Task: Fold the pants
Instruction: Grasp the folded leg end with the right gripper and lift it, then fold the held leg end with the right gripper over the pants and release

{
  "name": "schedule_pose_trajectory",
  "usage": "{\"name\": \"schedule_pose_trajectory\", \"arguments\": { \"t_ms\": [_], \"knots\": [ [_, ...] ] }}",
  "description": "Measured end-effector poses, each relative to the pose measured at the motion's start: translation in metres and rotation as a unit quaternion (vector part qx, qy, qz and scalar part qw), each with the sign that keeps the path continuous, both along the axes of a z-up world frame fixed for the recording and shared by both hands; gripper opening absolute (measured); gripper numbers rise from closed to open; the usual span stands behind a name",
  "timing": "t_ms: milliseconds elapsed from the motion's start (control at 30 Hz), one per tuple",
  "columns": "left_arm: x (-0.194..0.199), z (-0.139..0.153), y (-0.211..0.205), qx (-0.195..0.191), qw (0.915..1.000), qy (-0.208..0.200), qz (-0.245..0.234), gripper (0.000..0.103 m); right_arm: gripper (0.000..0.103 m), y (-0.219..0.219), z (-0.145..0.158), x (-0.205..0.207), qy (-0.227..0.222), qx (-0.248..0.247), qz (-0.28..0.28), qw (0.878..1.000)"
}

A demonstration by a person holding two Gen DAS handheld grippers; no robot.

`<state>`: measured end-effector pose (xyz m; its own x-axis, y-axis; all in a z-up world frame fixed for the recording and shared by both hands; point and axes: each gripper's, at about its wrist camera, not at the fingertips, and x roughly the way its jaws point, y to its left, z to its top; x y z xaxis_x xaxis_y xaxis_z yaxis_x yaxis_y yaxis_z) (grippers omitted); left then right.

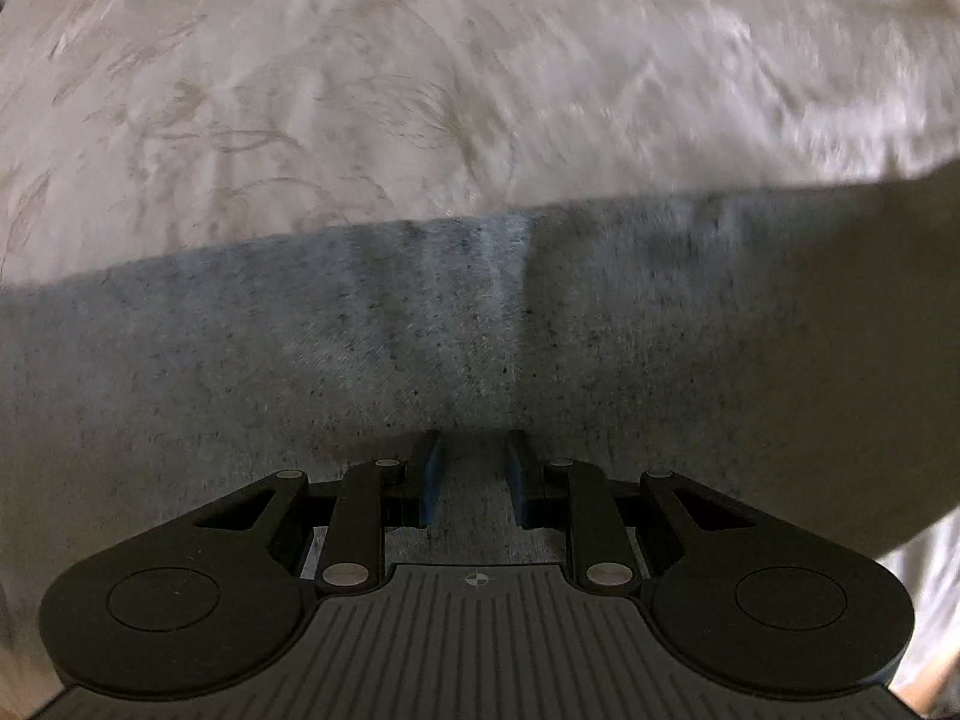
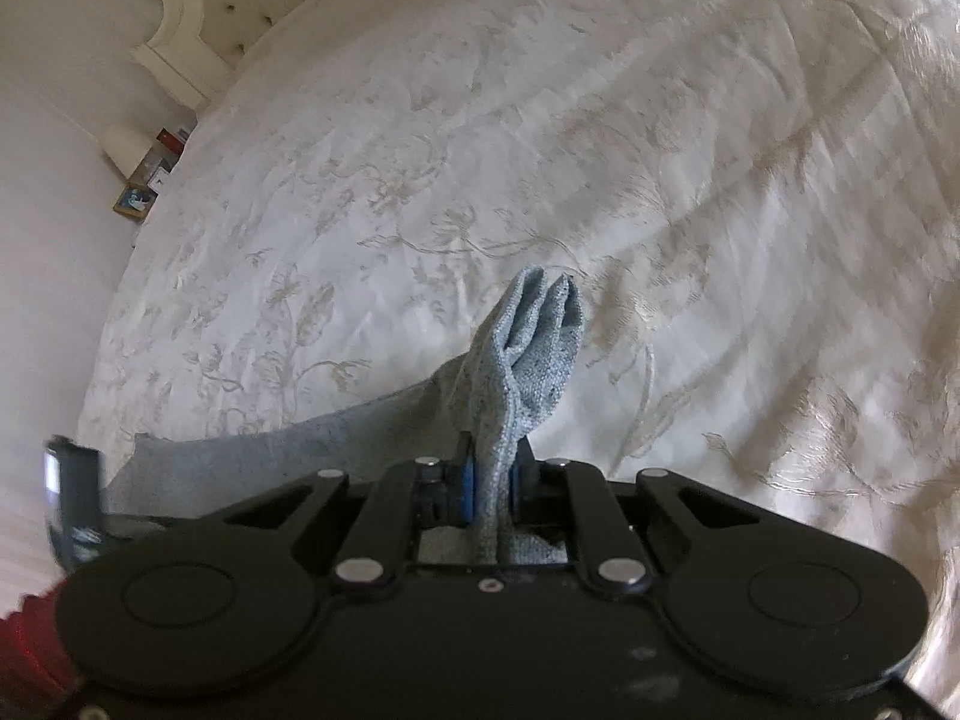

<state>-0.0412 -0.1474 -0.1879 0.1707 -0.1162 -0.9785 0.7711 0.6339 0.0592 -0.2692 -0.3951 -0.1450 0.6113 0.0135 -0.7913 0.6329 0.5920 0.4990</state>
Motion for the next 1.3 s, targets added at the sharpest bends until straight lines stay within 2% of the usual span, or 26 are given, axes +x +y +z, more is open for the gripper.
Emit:
{"name": "schedule_pose_trajectory", "arguments": {
  "t_ms": [67,167,267,433,533,633,700,733,800,967,1033,1067,1100,1200,1233,1300],
  "knots": [
    [0.001,0.002,-0.004,0.003,1.0,-0.001,-0.004,0.021,0.012,0.005,0.006,0.003,-0.002,-0.005,0.001,1.0],
    [0.008,0.017,0.004,-0.025,0.9996,0.002,0.014,0.022,0.012,0.012,0.019,0.009,-0.005,-0.017,0.004,1.0],
    [0.017,0.028,0.026,-0.035,0.9984,-0.007,0.045,0.022,0.012,0.021,0.034,0.013,-0.011,-0.029,0.011,0.999],
    [0.036,0.031,0.069,-0.041,0.995,0.008,0.091,0.022,0.012,0.048,0.064,0.029,-0.017,-0.053,0.022,0.998],
    [0.052,0.034,0.096,-0.048,0.9934,0.014,0.104,0.022,0.012,0.088,0.09,0.054,-0.021,-0.076,0.042,0.996],
    [0.066,0.039,0.119,-0.058,0.9925,0.017,0.106,0.022,0.012,0.11,0.102,0.068,-0.026,-0.084,0.052,0.995],
    [0.076,0.044,0.136,-0.064,0.9929,0.016,0.099,0.022,0.012,0.138,0.113,0.086,-0.032,-0.092,0.065,0.993],
    [0.08,0.046,0.144,-0.067,0.9929,0.015,0.098,0.022,0.012,0.17,0.122,0.109,-0.037,-0.094,0.079,0.992],
    [0.092,0.051,0.163,-0.074,0.9927,0.012,0.095,0.022,0.012,0.184,0.124,0.12,-0.042,-0.091,0.085,0.991],
    [0.118,0.059,0.208,-0.077,0.9927,0.003,0.092,0.022,0.012,0.268,0.116,0.181,-0.054,-0.073,0.124,0.988],
    [0.13,0.062,0.227,-0.077,0.9923,-0.001,0.097,0.022,0.012,0.299,0.106,0.204,-0.059,-0.063,0.133,0.987],
    [0.136,0.062,0.234,-0.077,0.992,-0.002,0.1,0.022,0.012,0.331,0.092,0.226,-0.057,-0.059,0.143,0.986],
    [0.143,0.062,0.243,-0.076,0.9917,-0.004,0.103,0.022,0.012,0.331,0.092,0.226,-0.057,-0.059,0.143,0.986],
    [0.158,0.06,0.262,-0.074,0.9913,-0.005,0.109,0.022,0.013,0.373,0.068,0.254,-0.028,-0.076,0.162,0.984],
    [0.162,0.06,0.267,-0.073,0.9913,-0.005,0.11,0.022,0.014,0.396,0.05,0.27,-0.001,-0.104,0.171,0.98],
    [0.169,0.061,0.278,-0.074,0.9914,-0.005,0.108,0.022,0.025,0.406,0.045,0.275,0.011,-0.11,0.177,0.978]
  ]
}}
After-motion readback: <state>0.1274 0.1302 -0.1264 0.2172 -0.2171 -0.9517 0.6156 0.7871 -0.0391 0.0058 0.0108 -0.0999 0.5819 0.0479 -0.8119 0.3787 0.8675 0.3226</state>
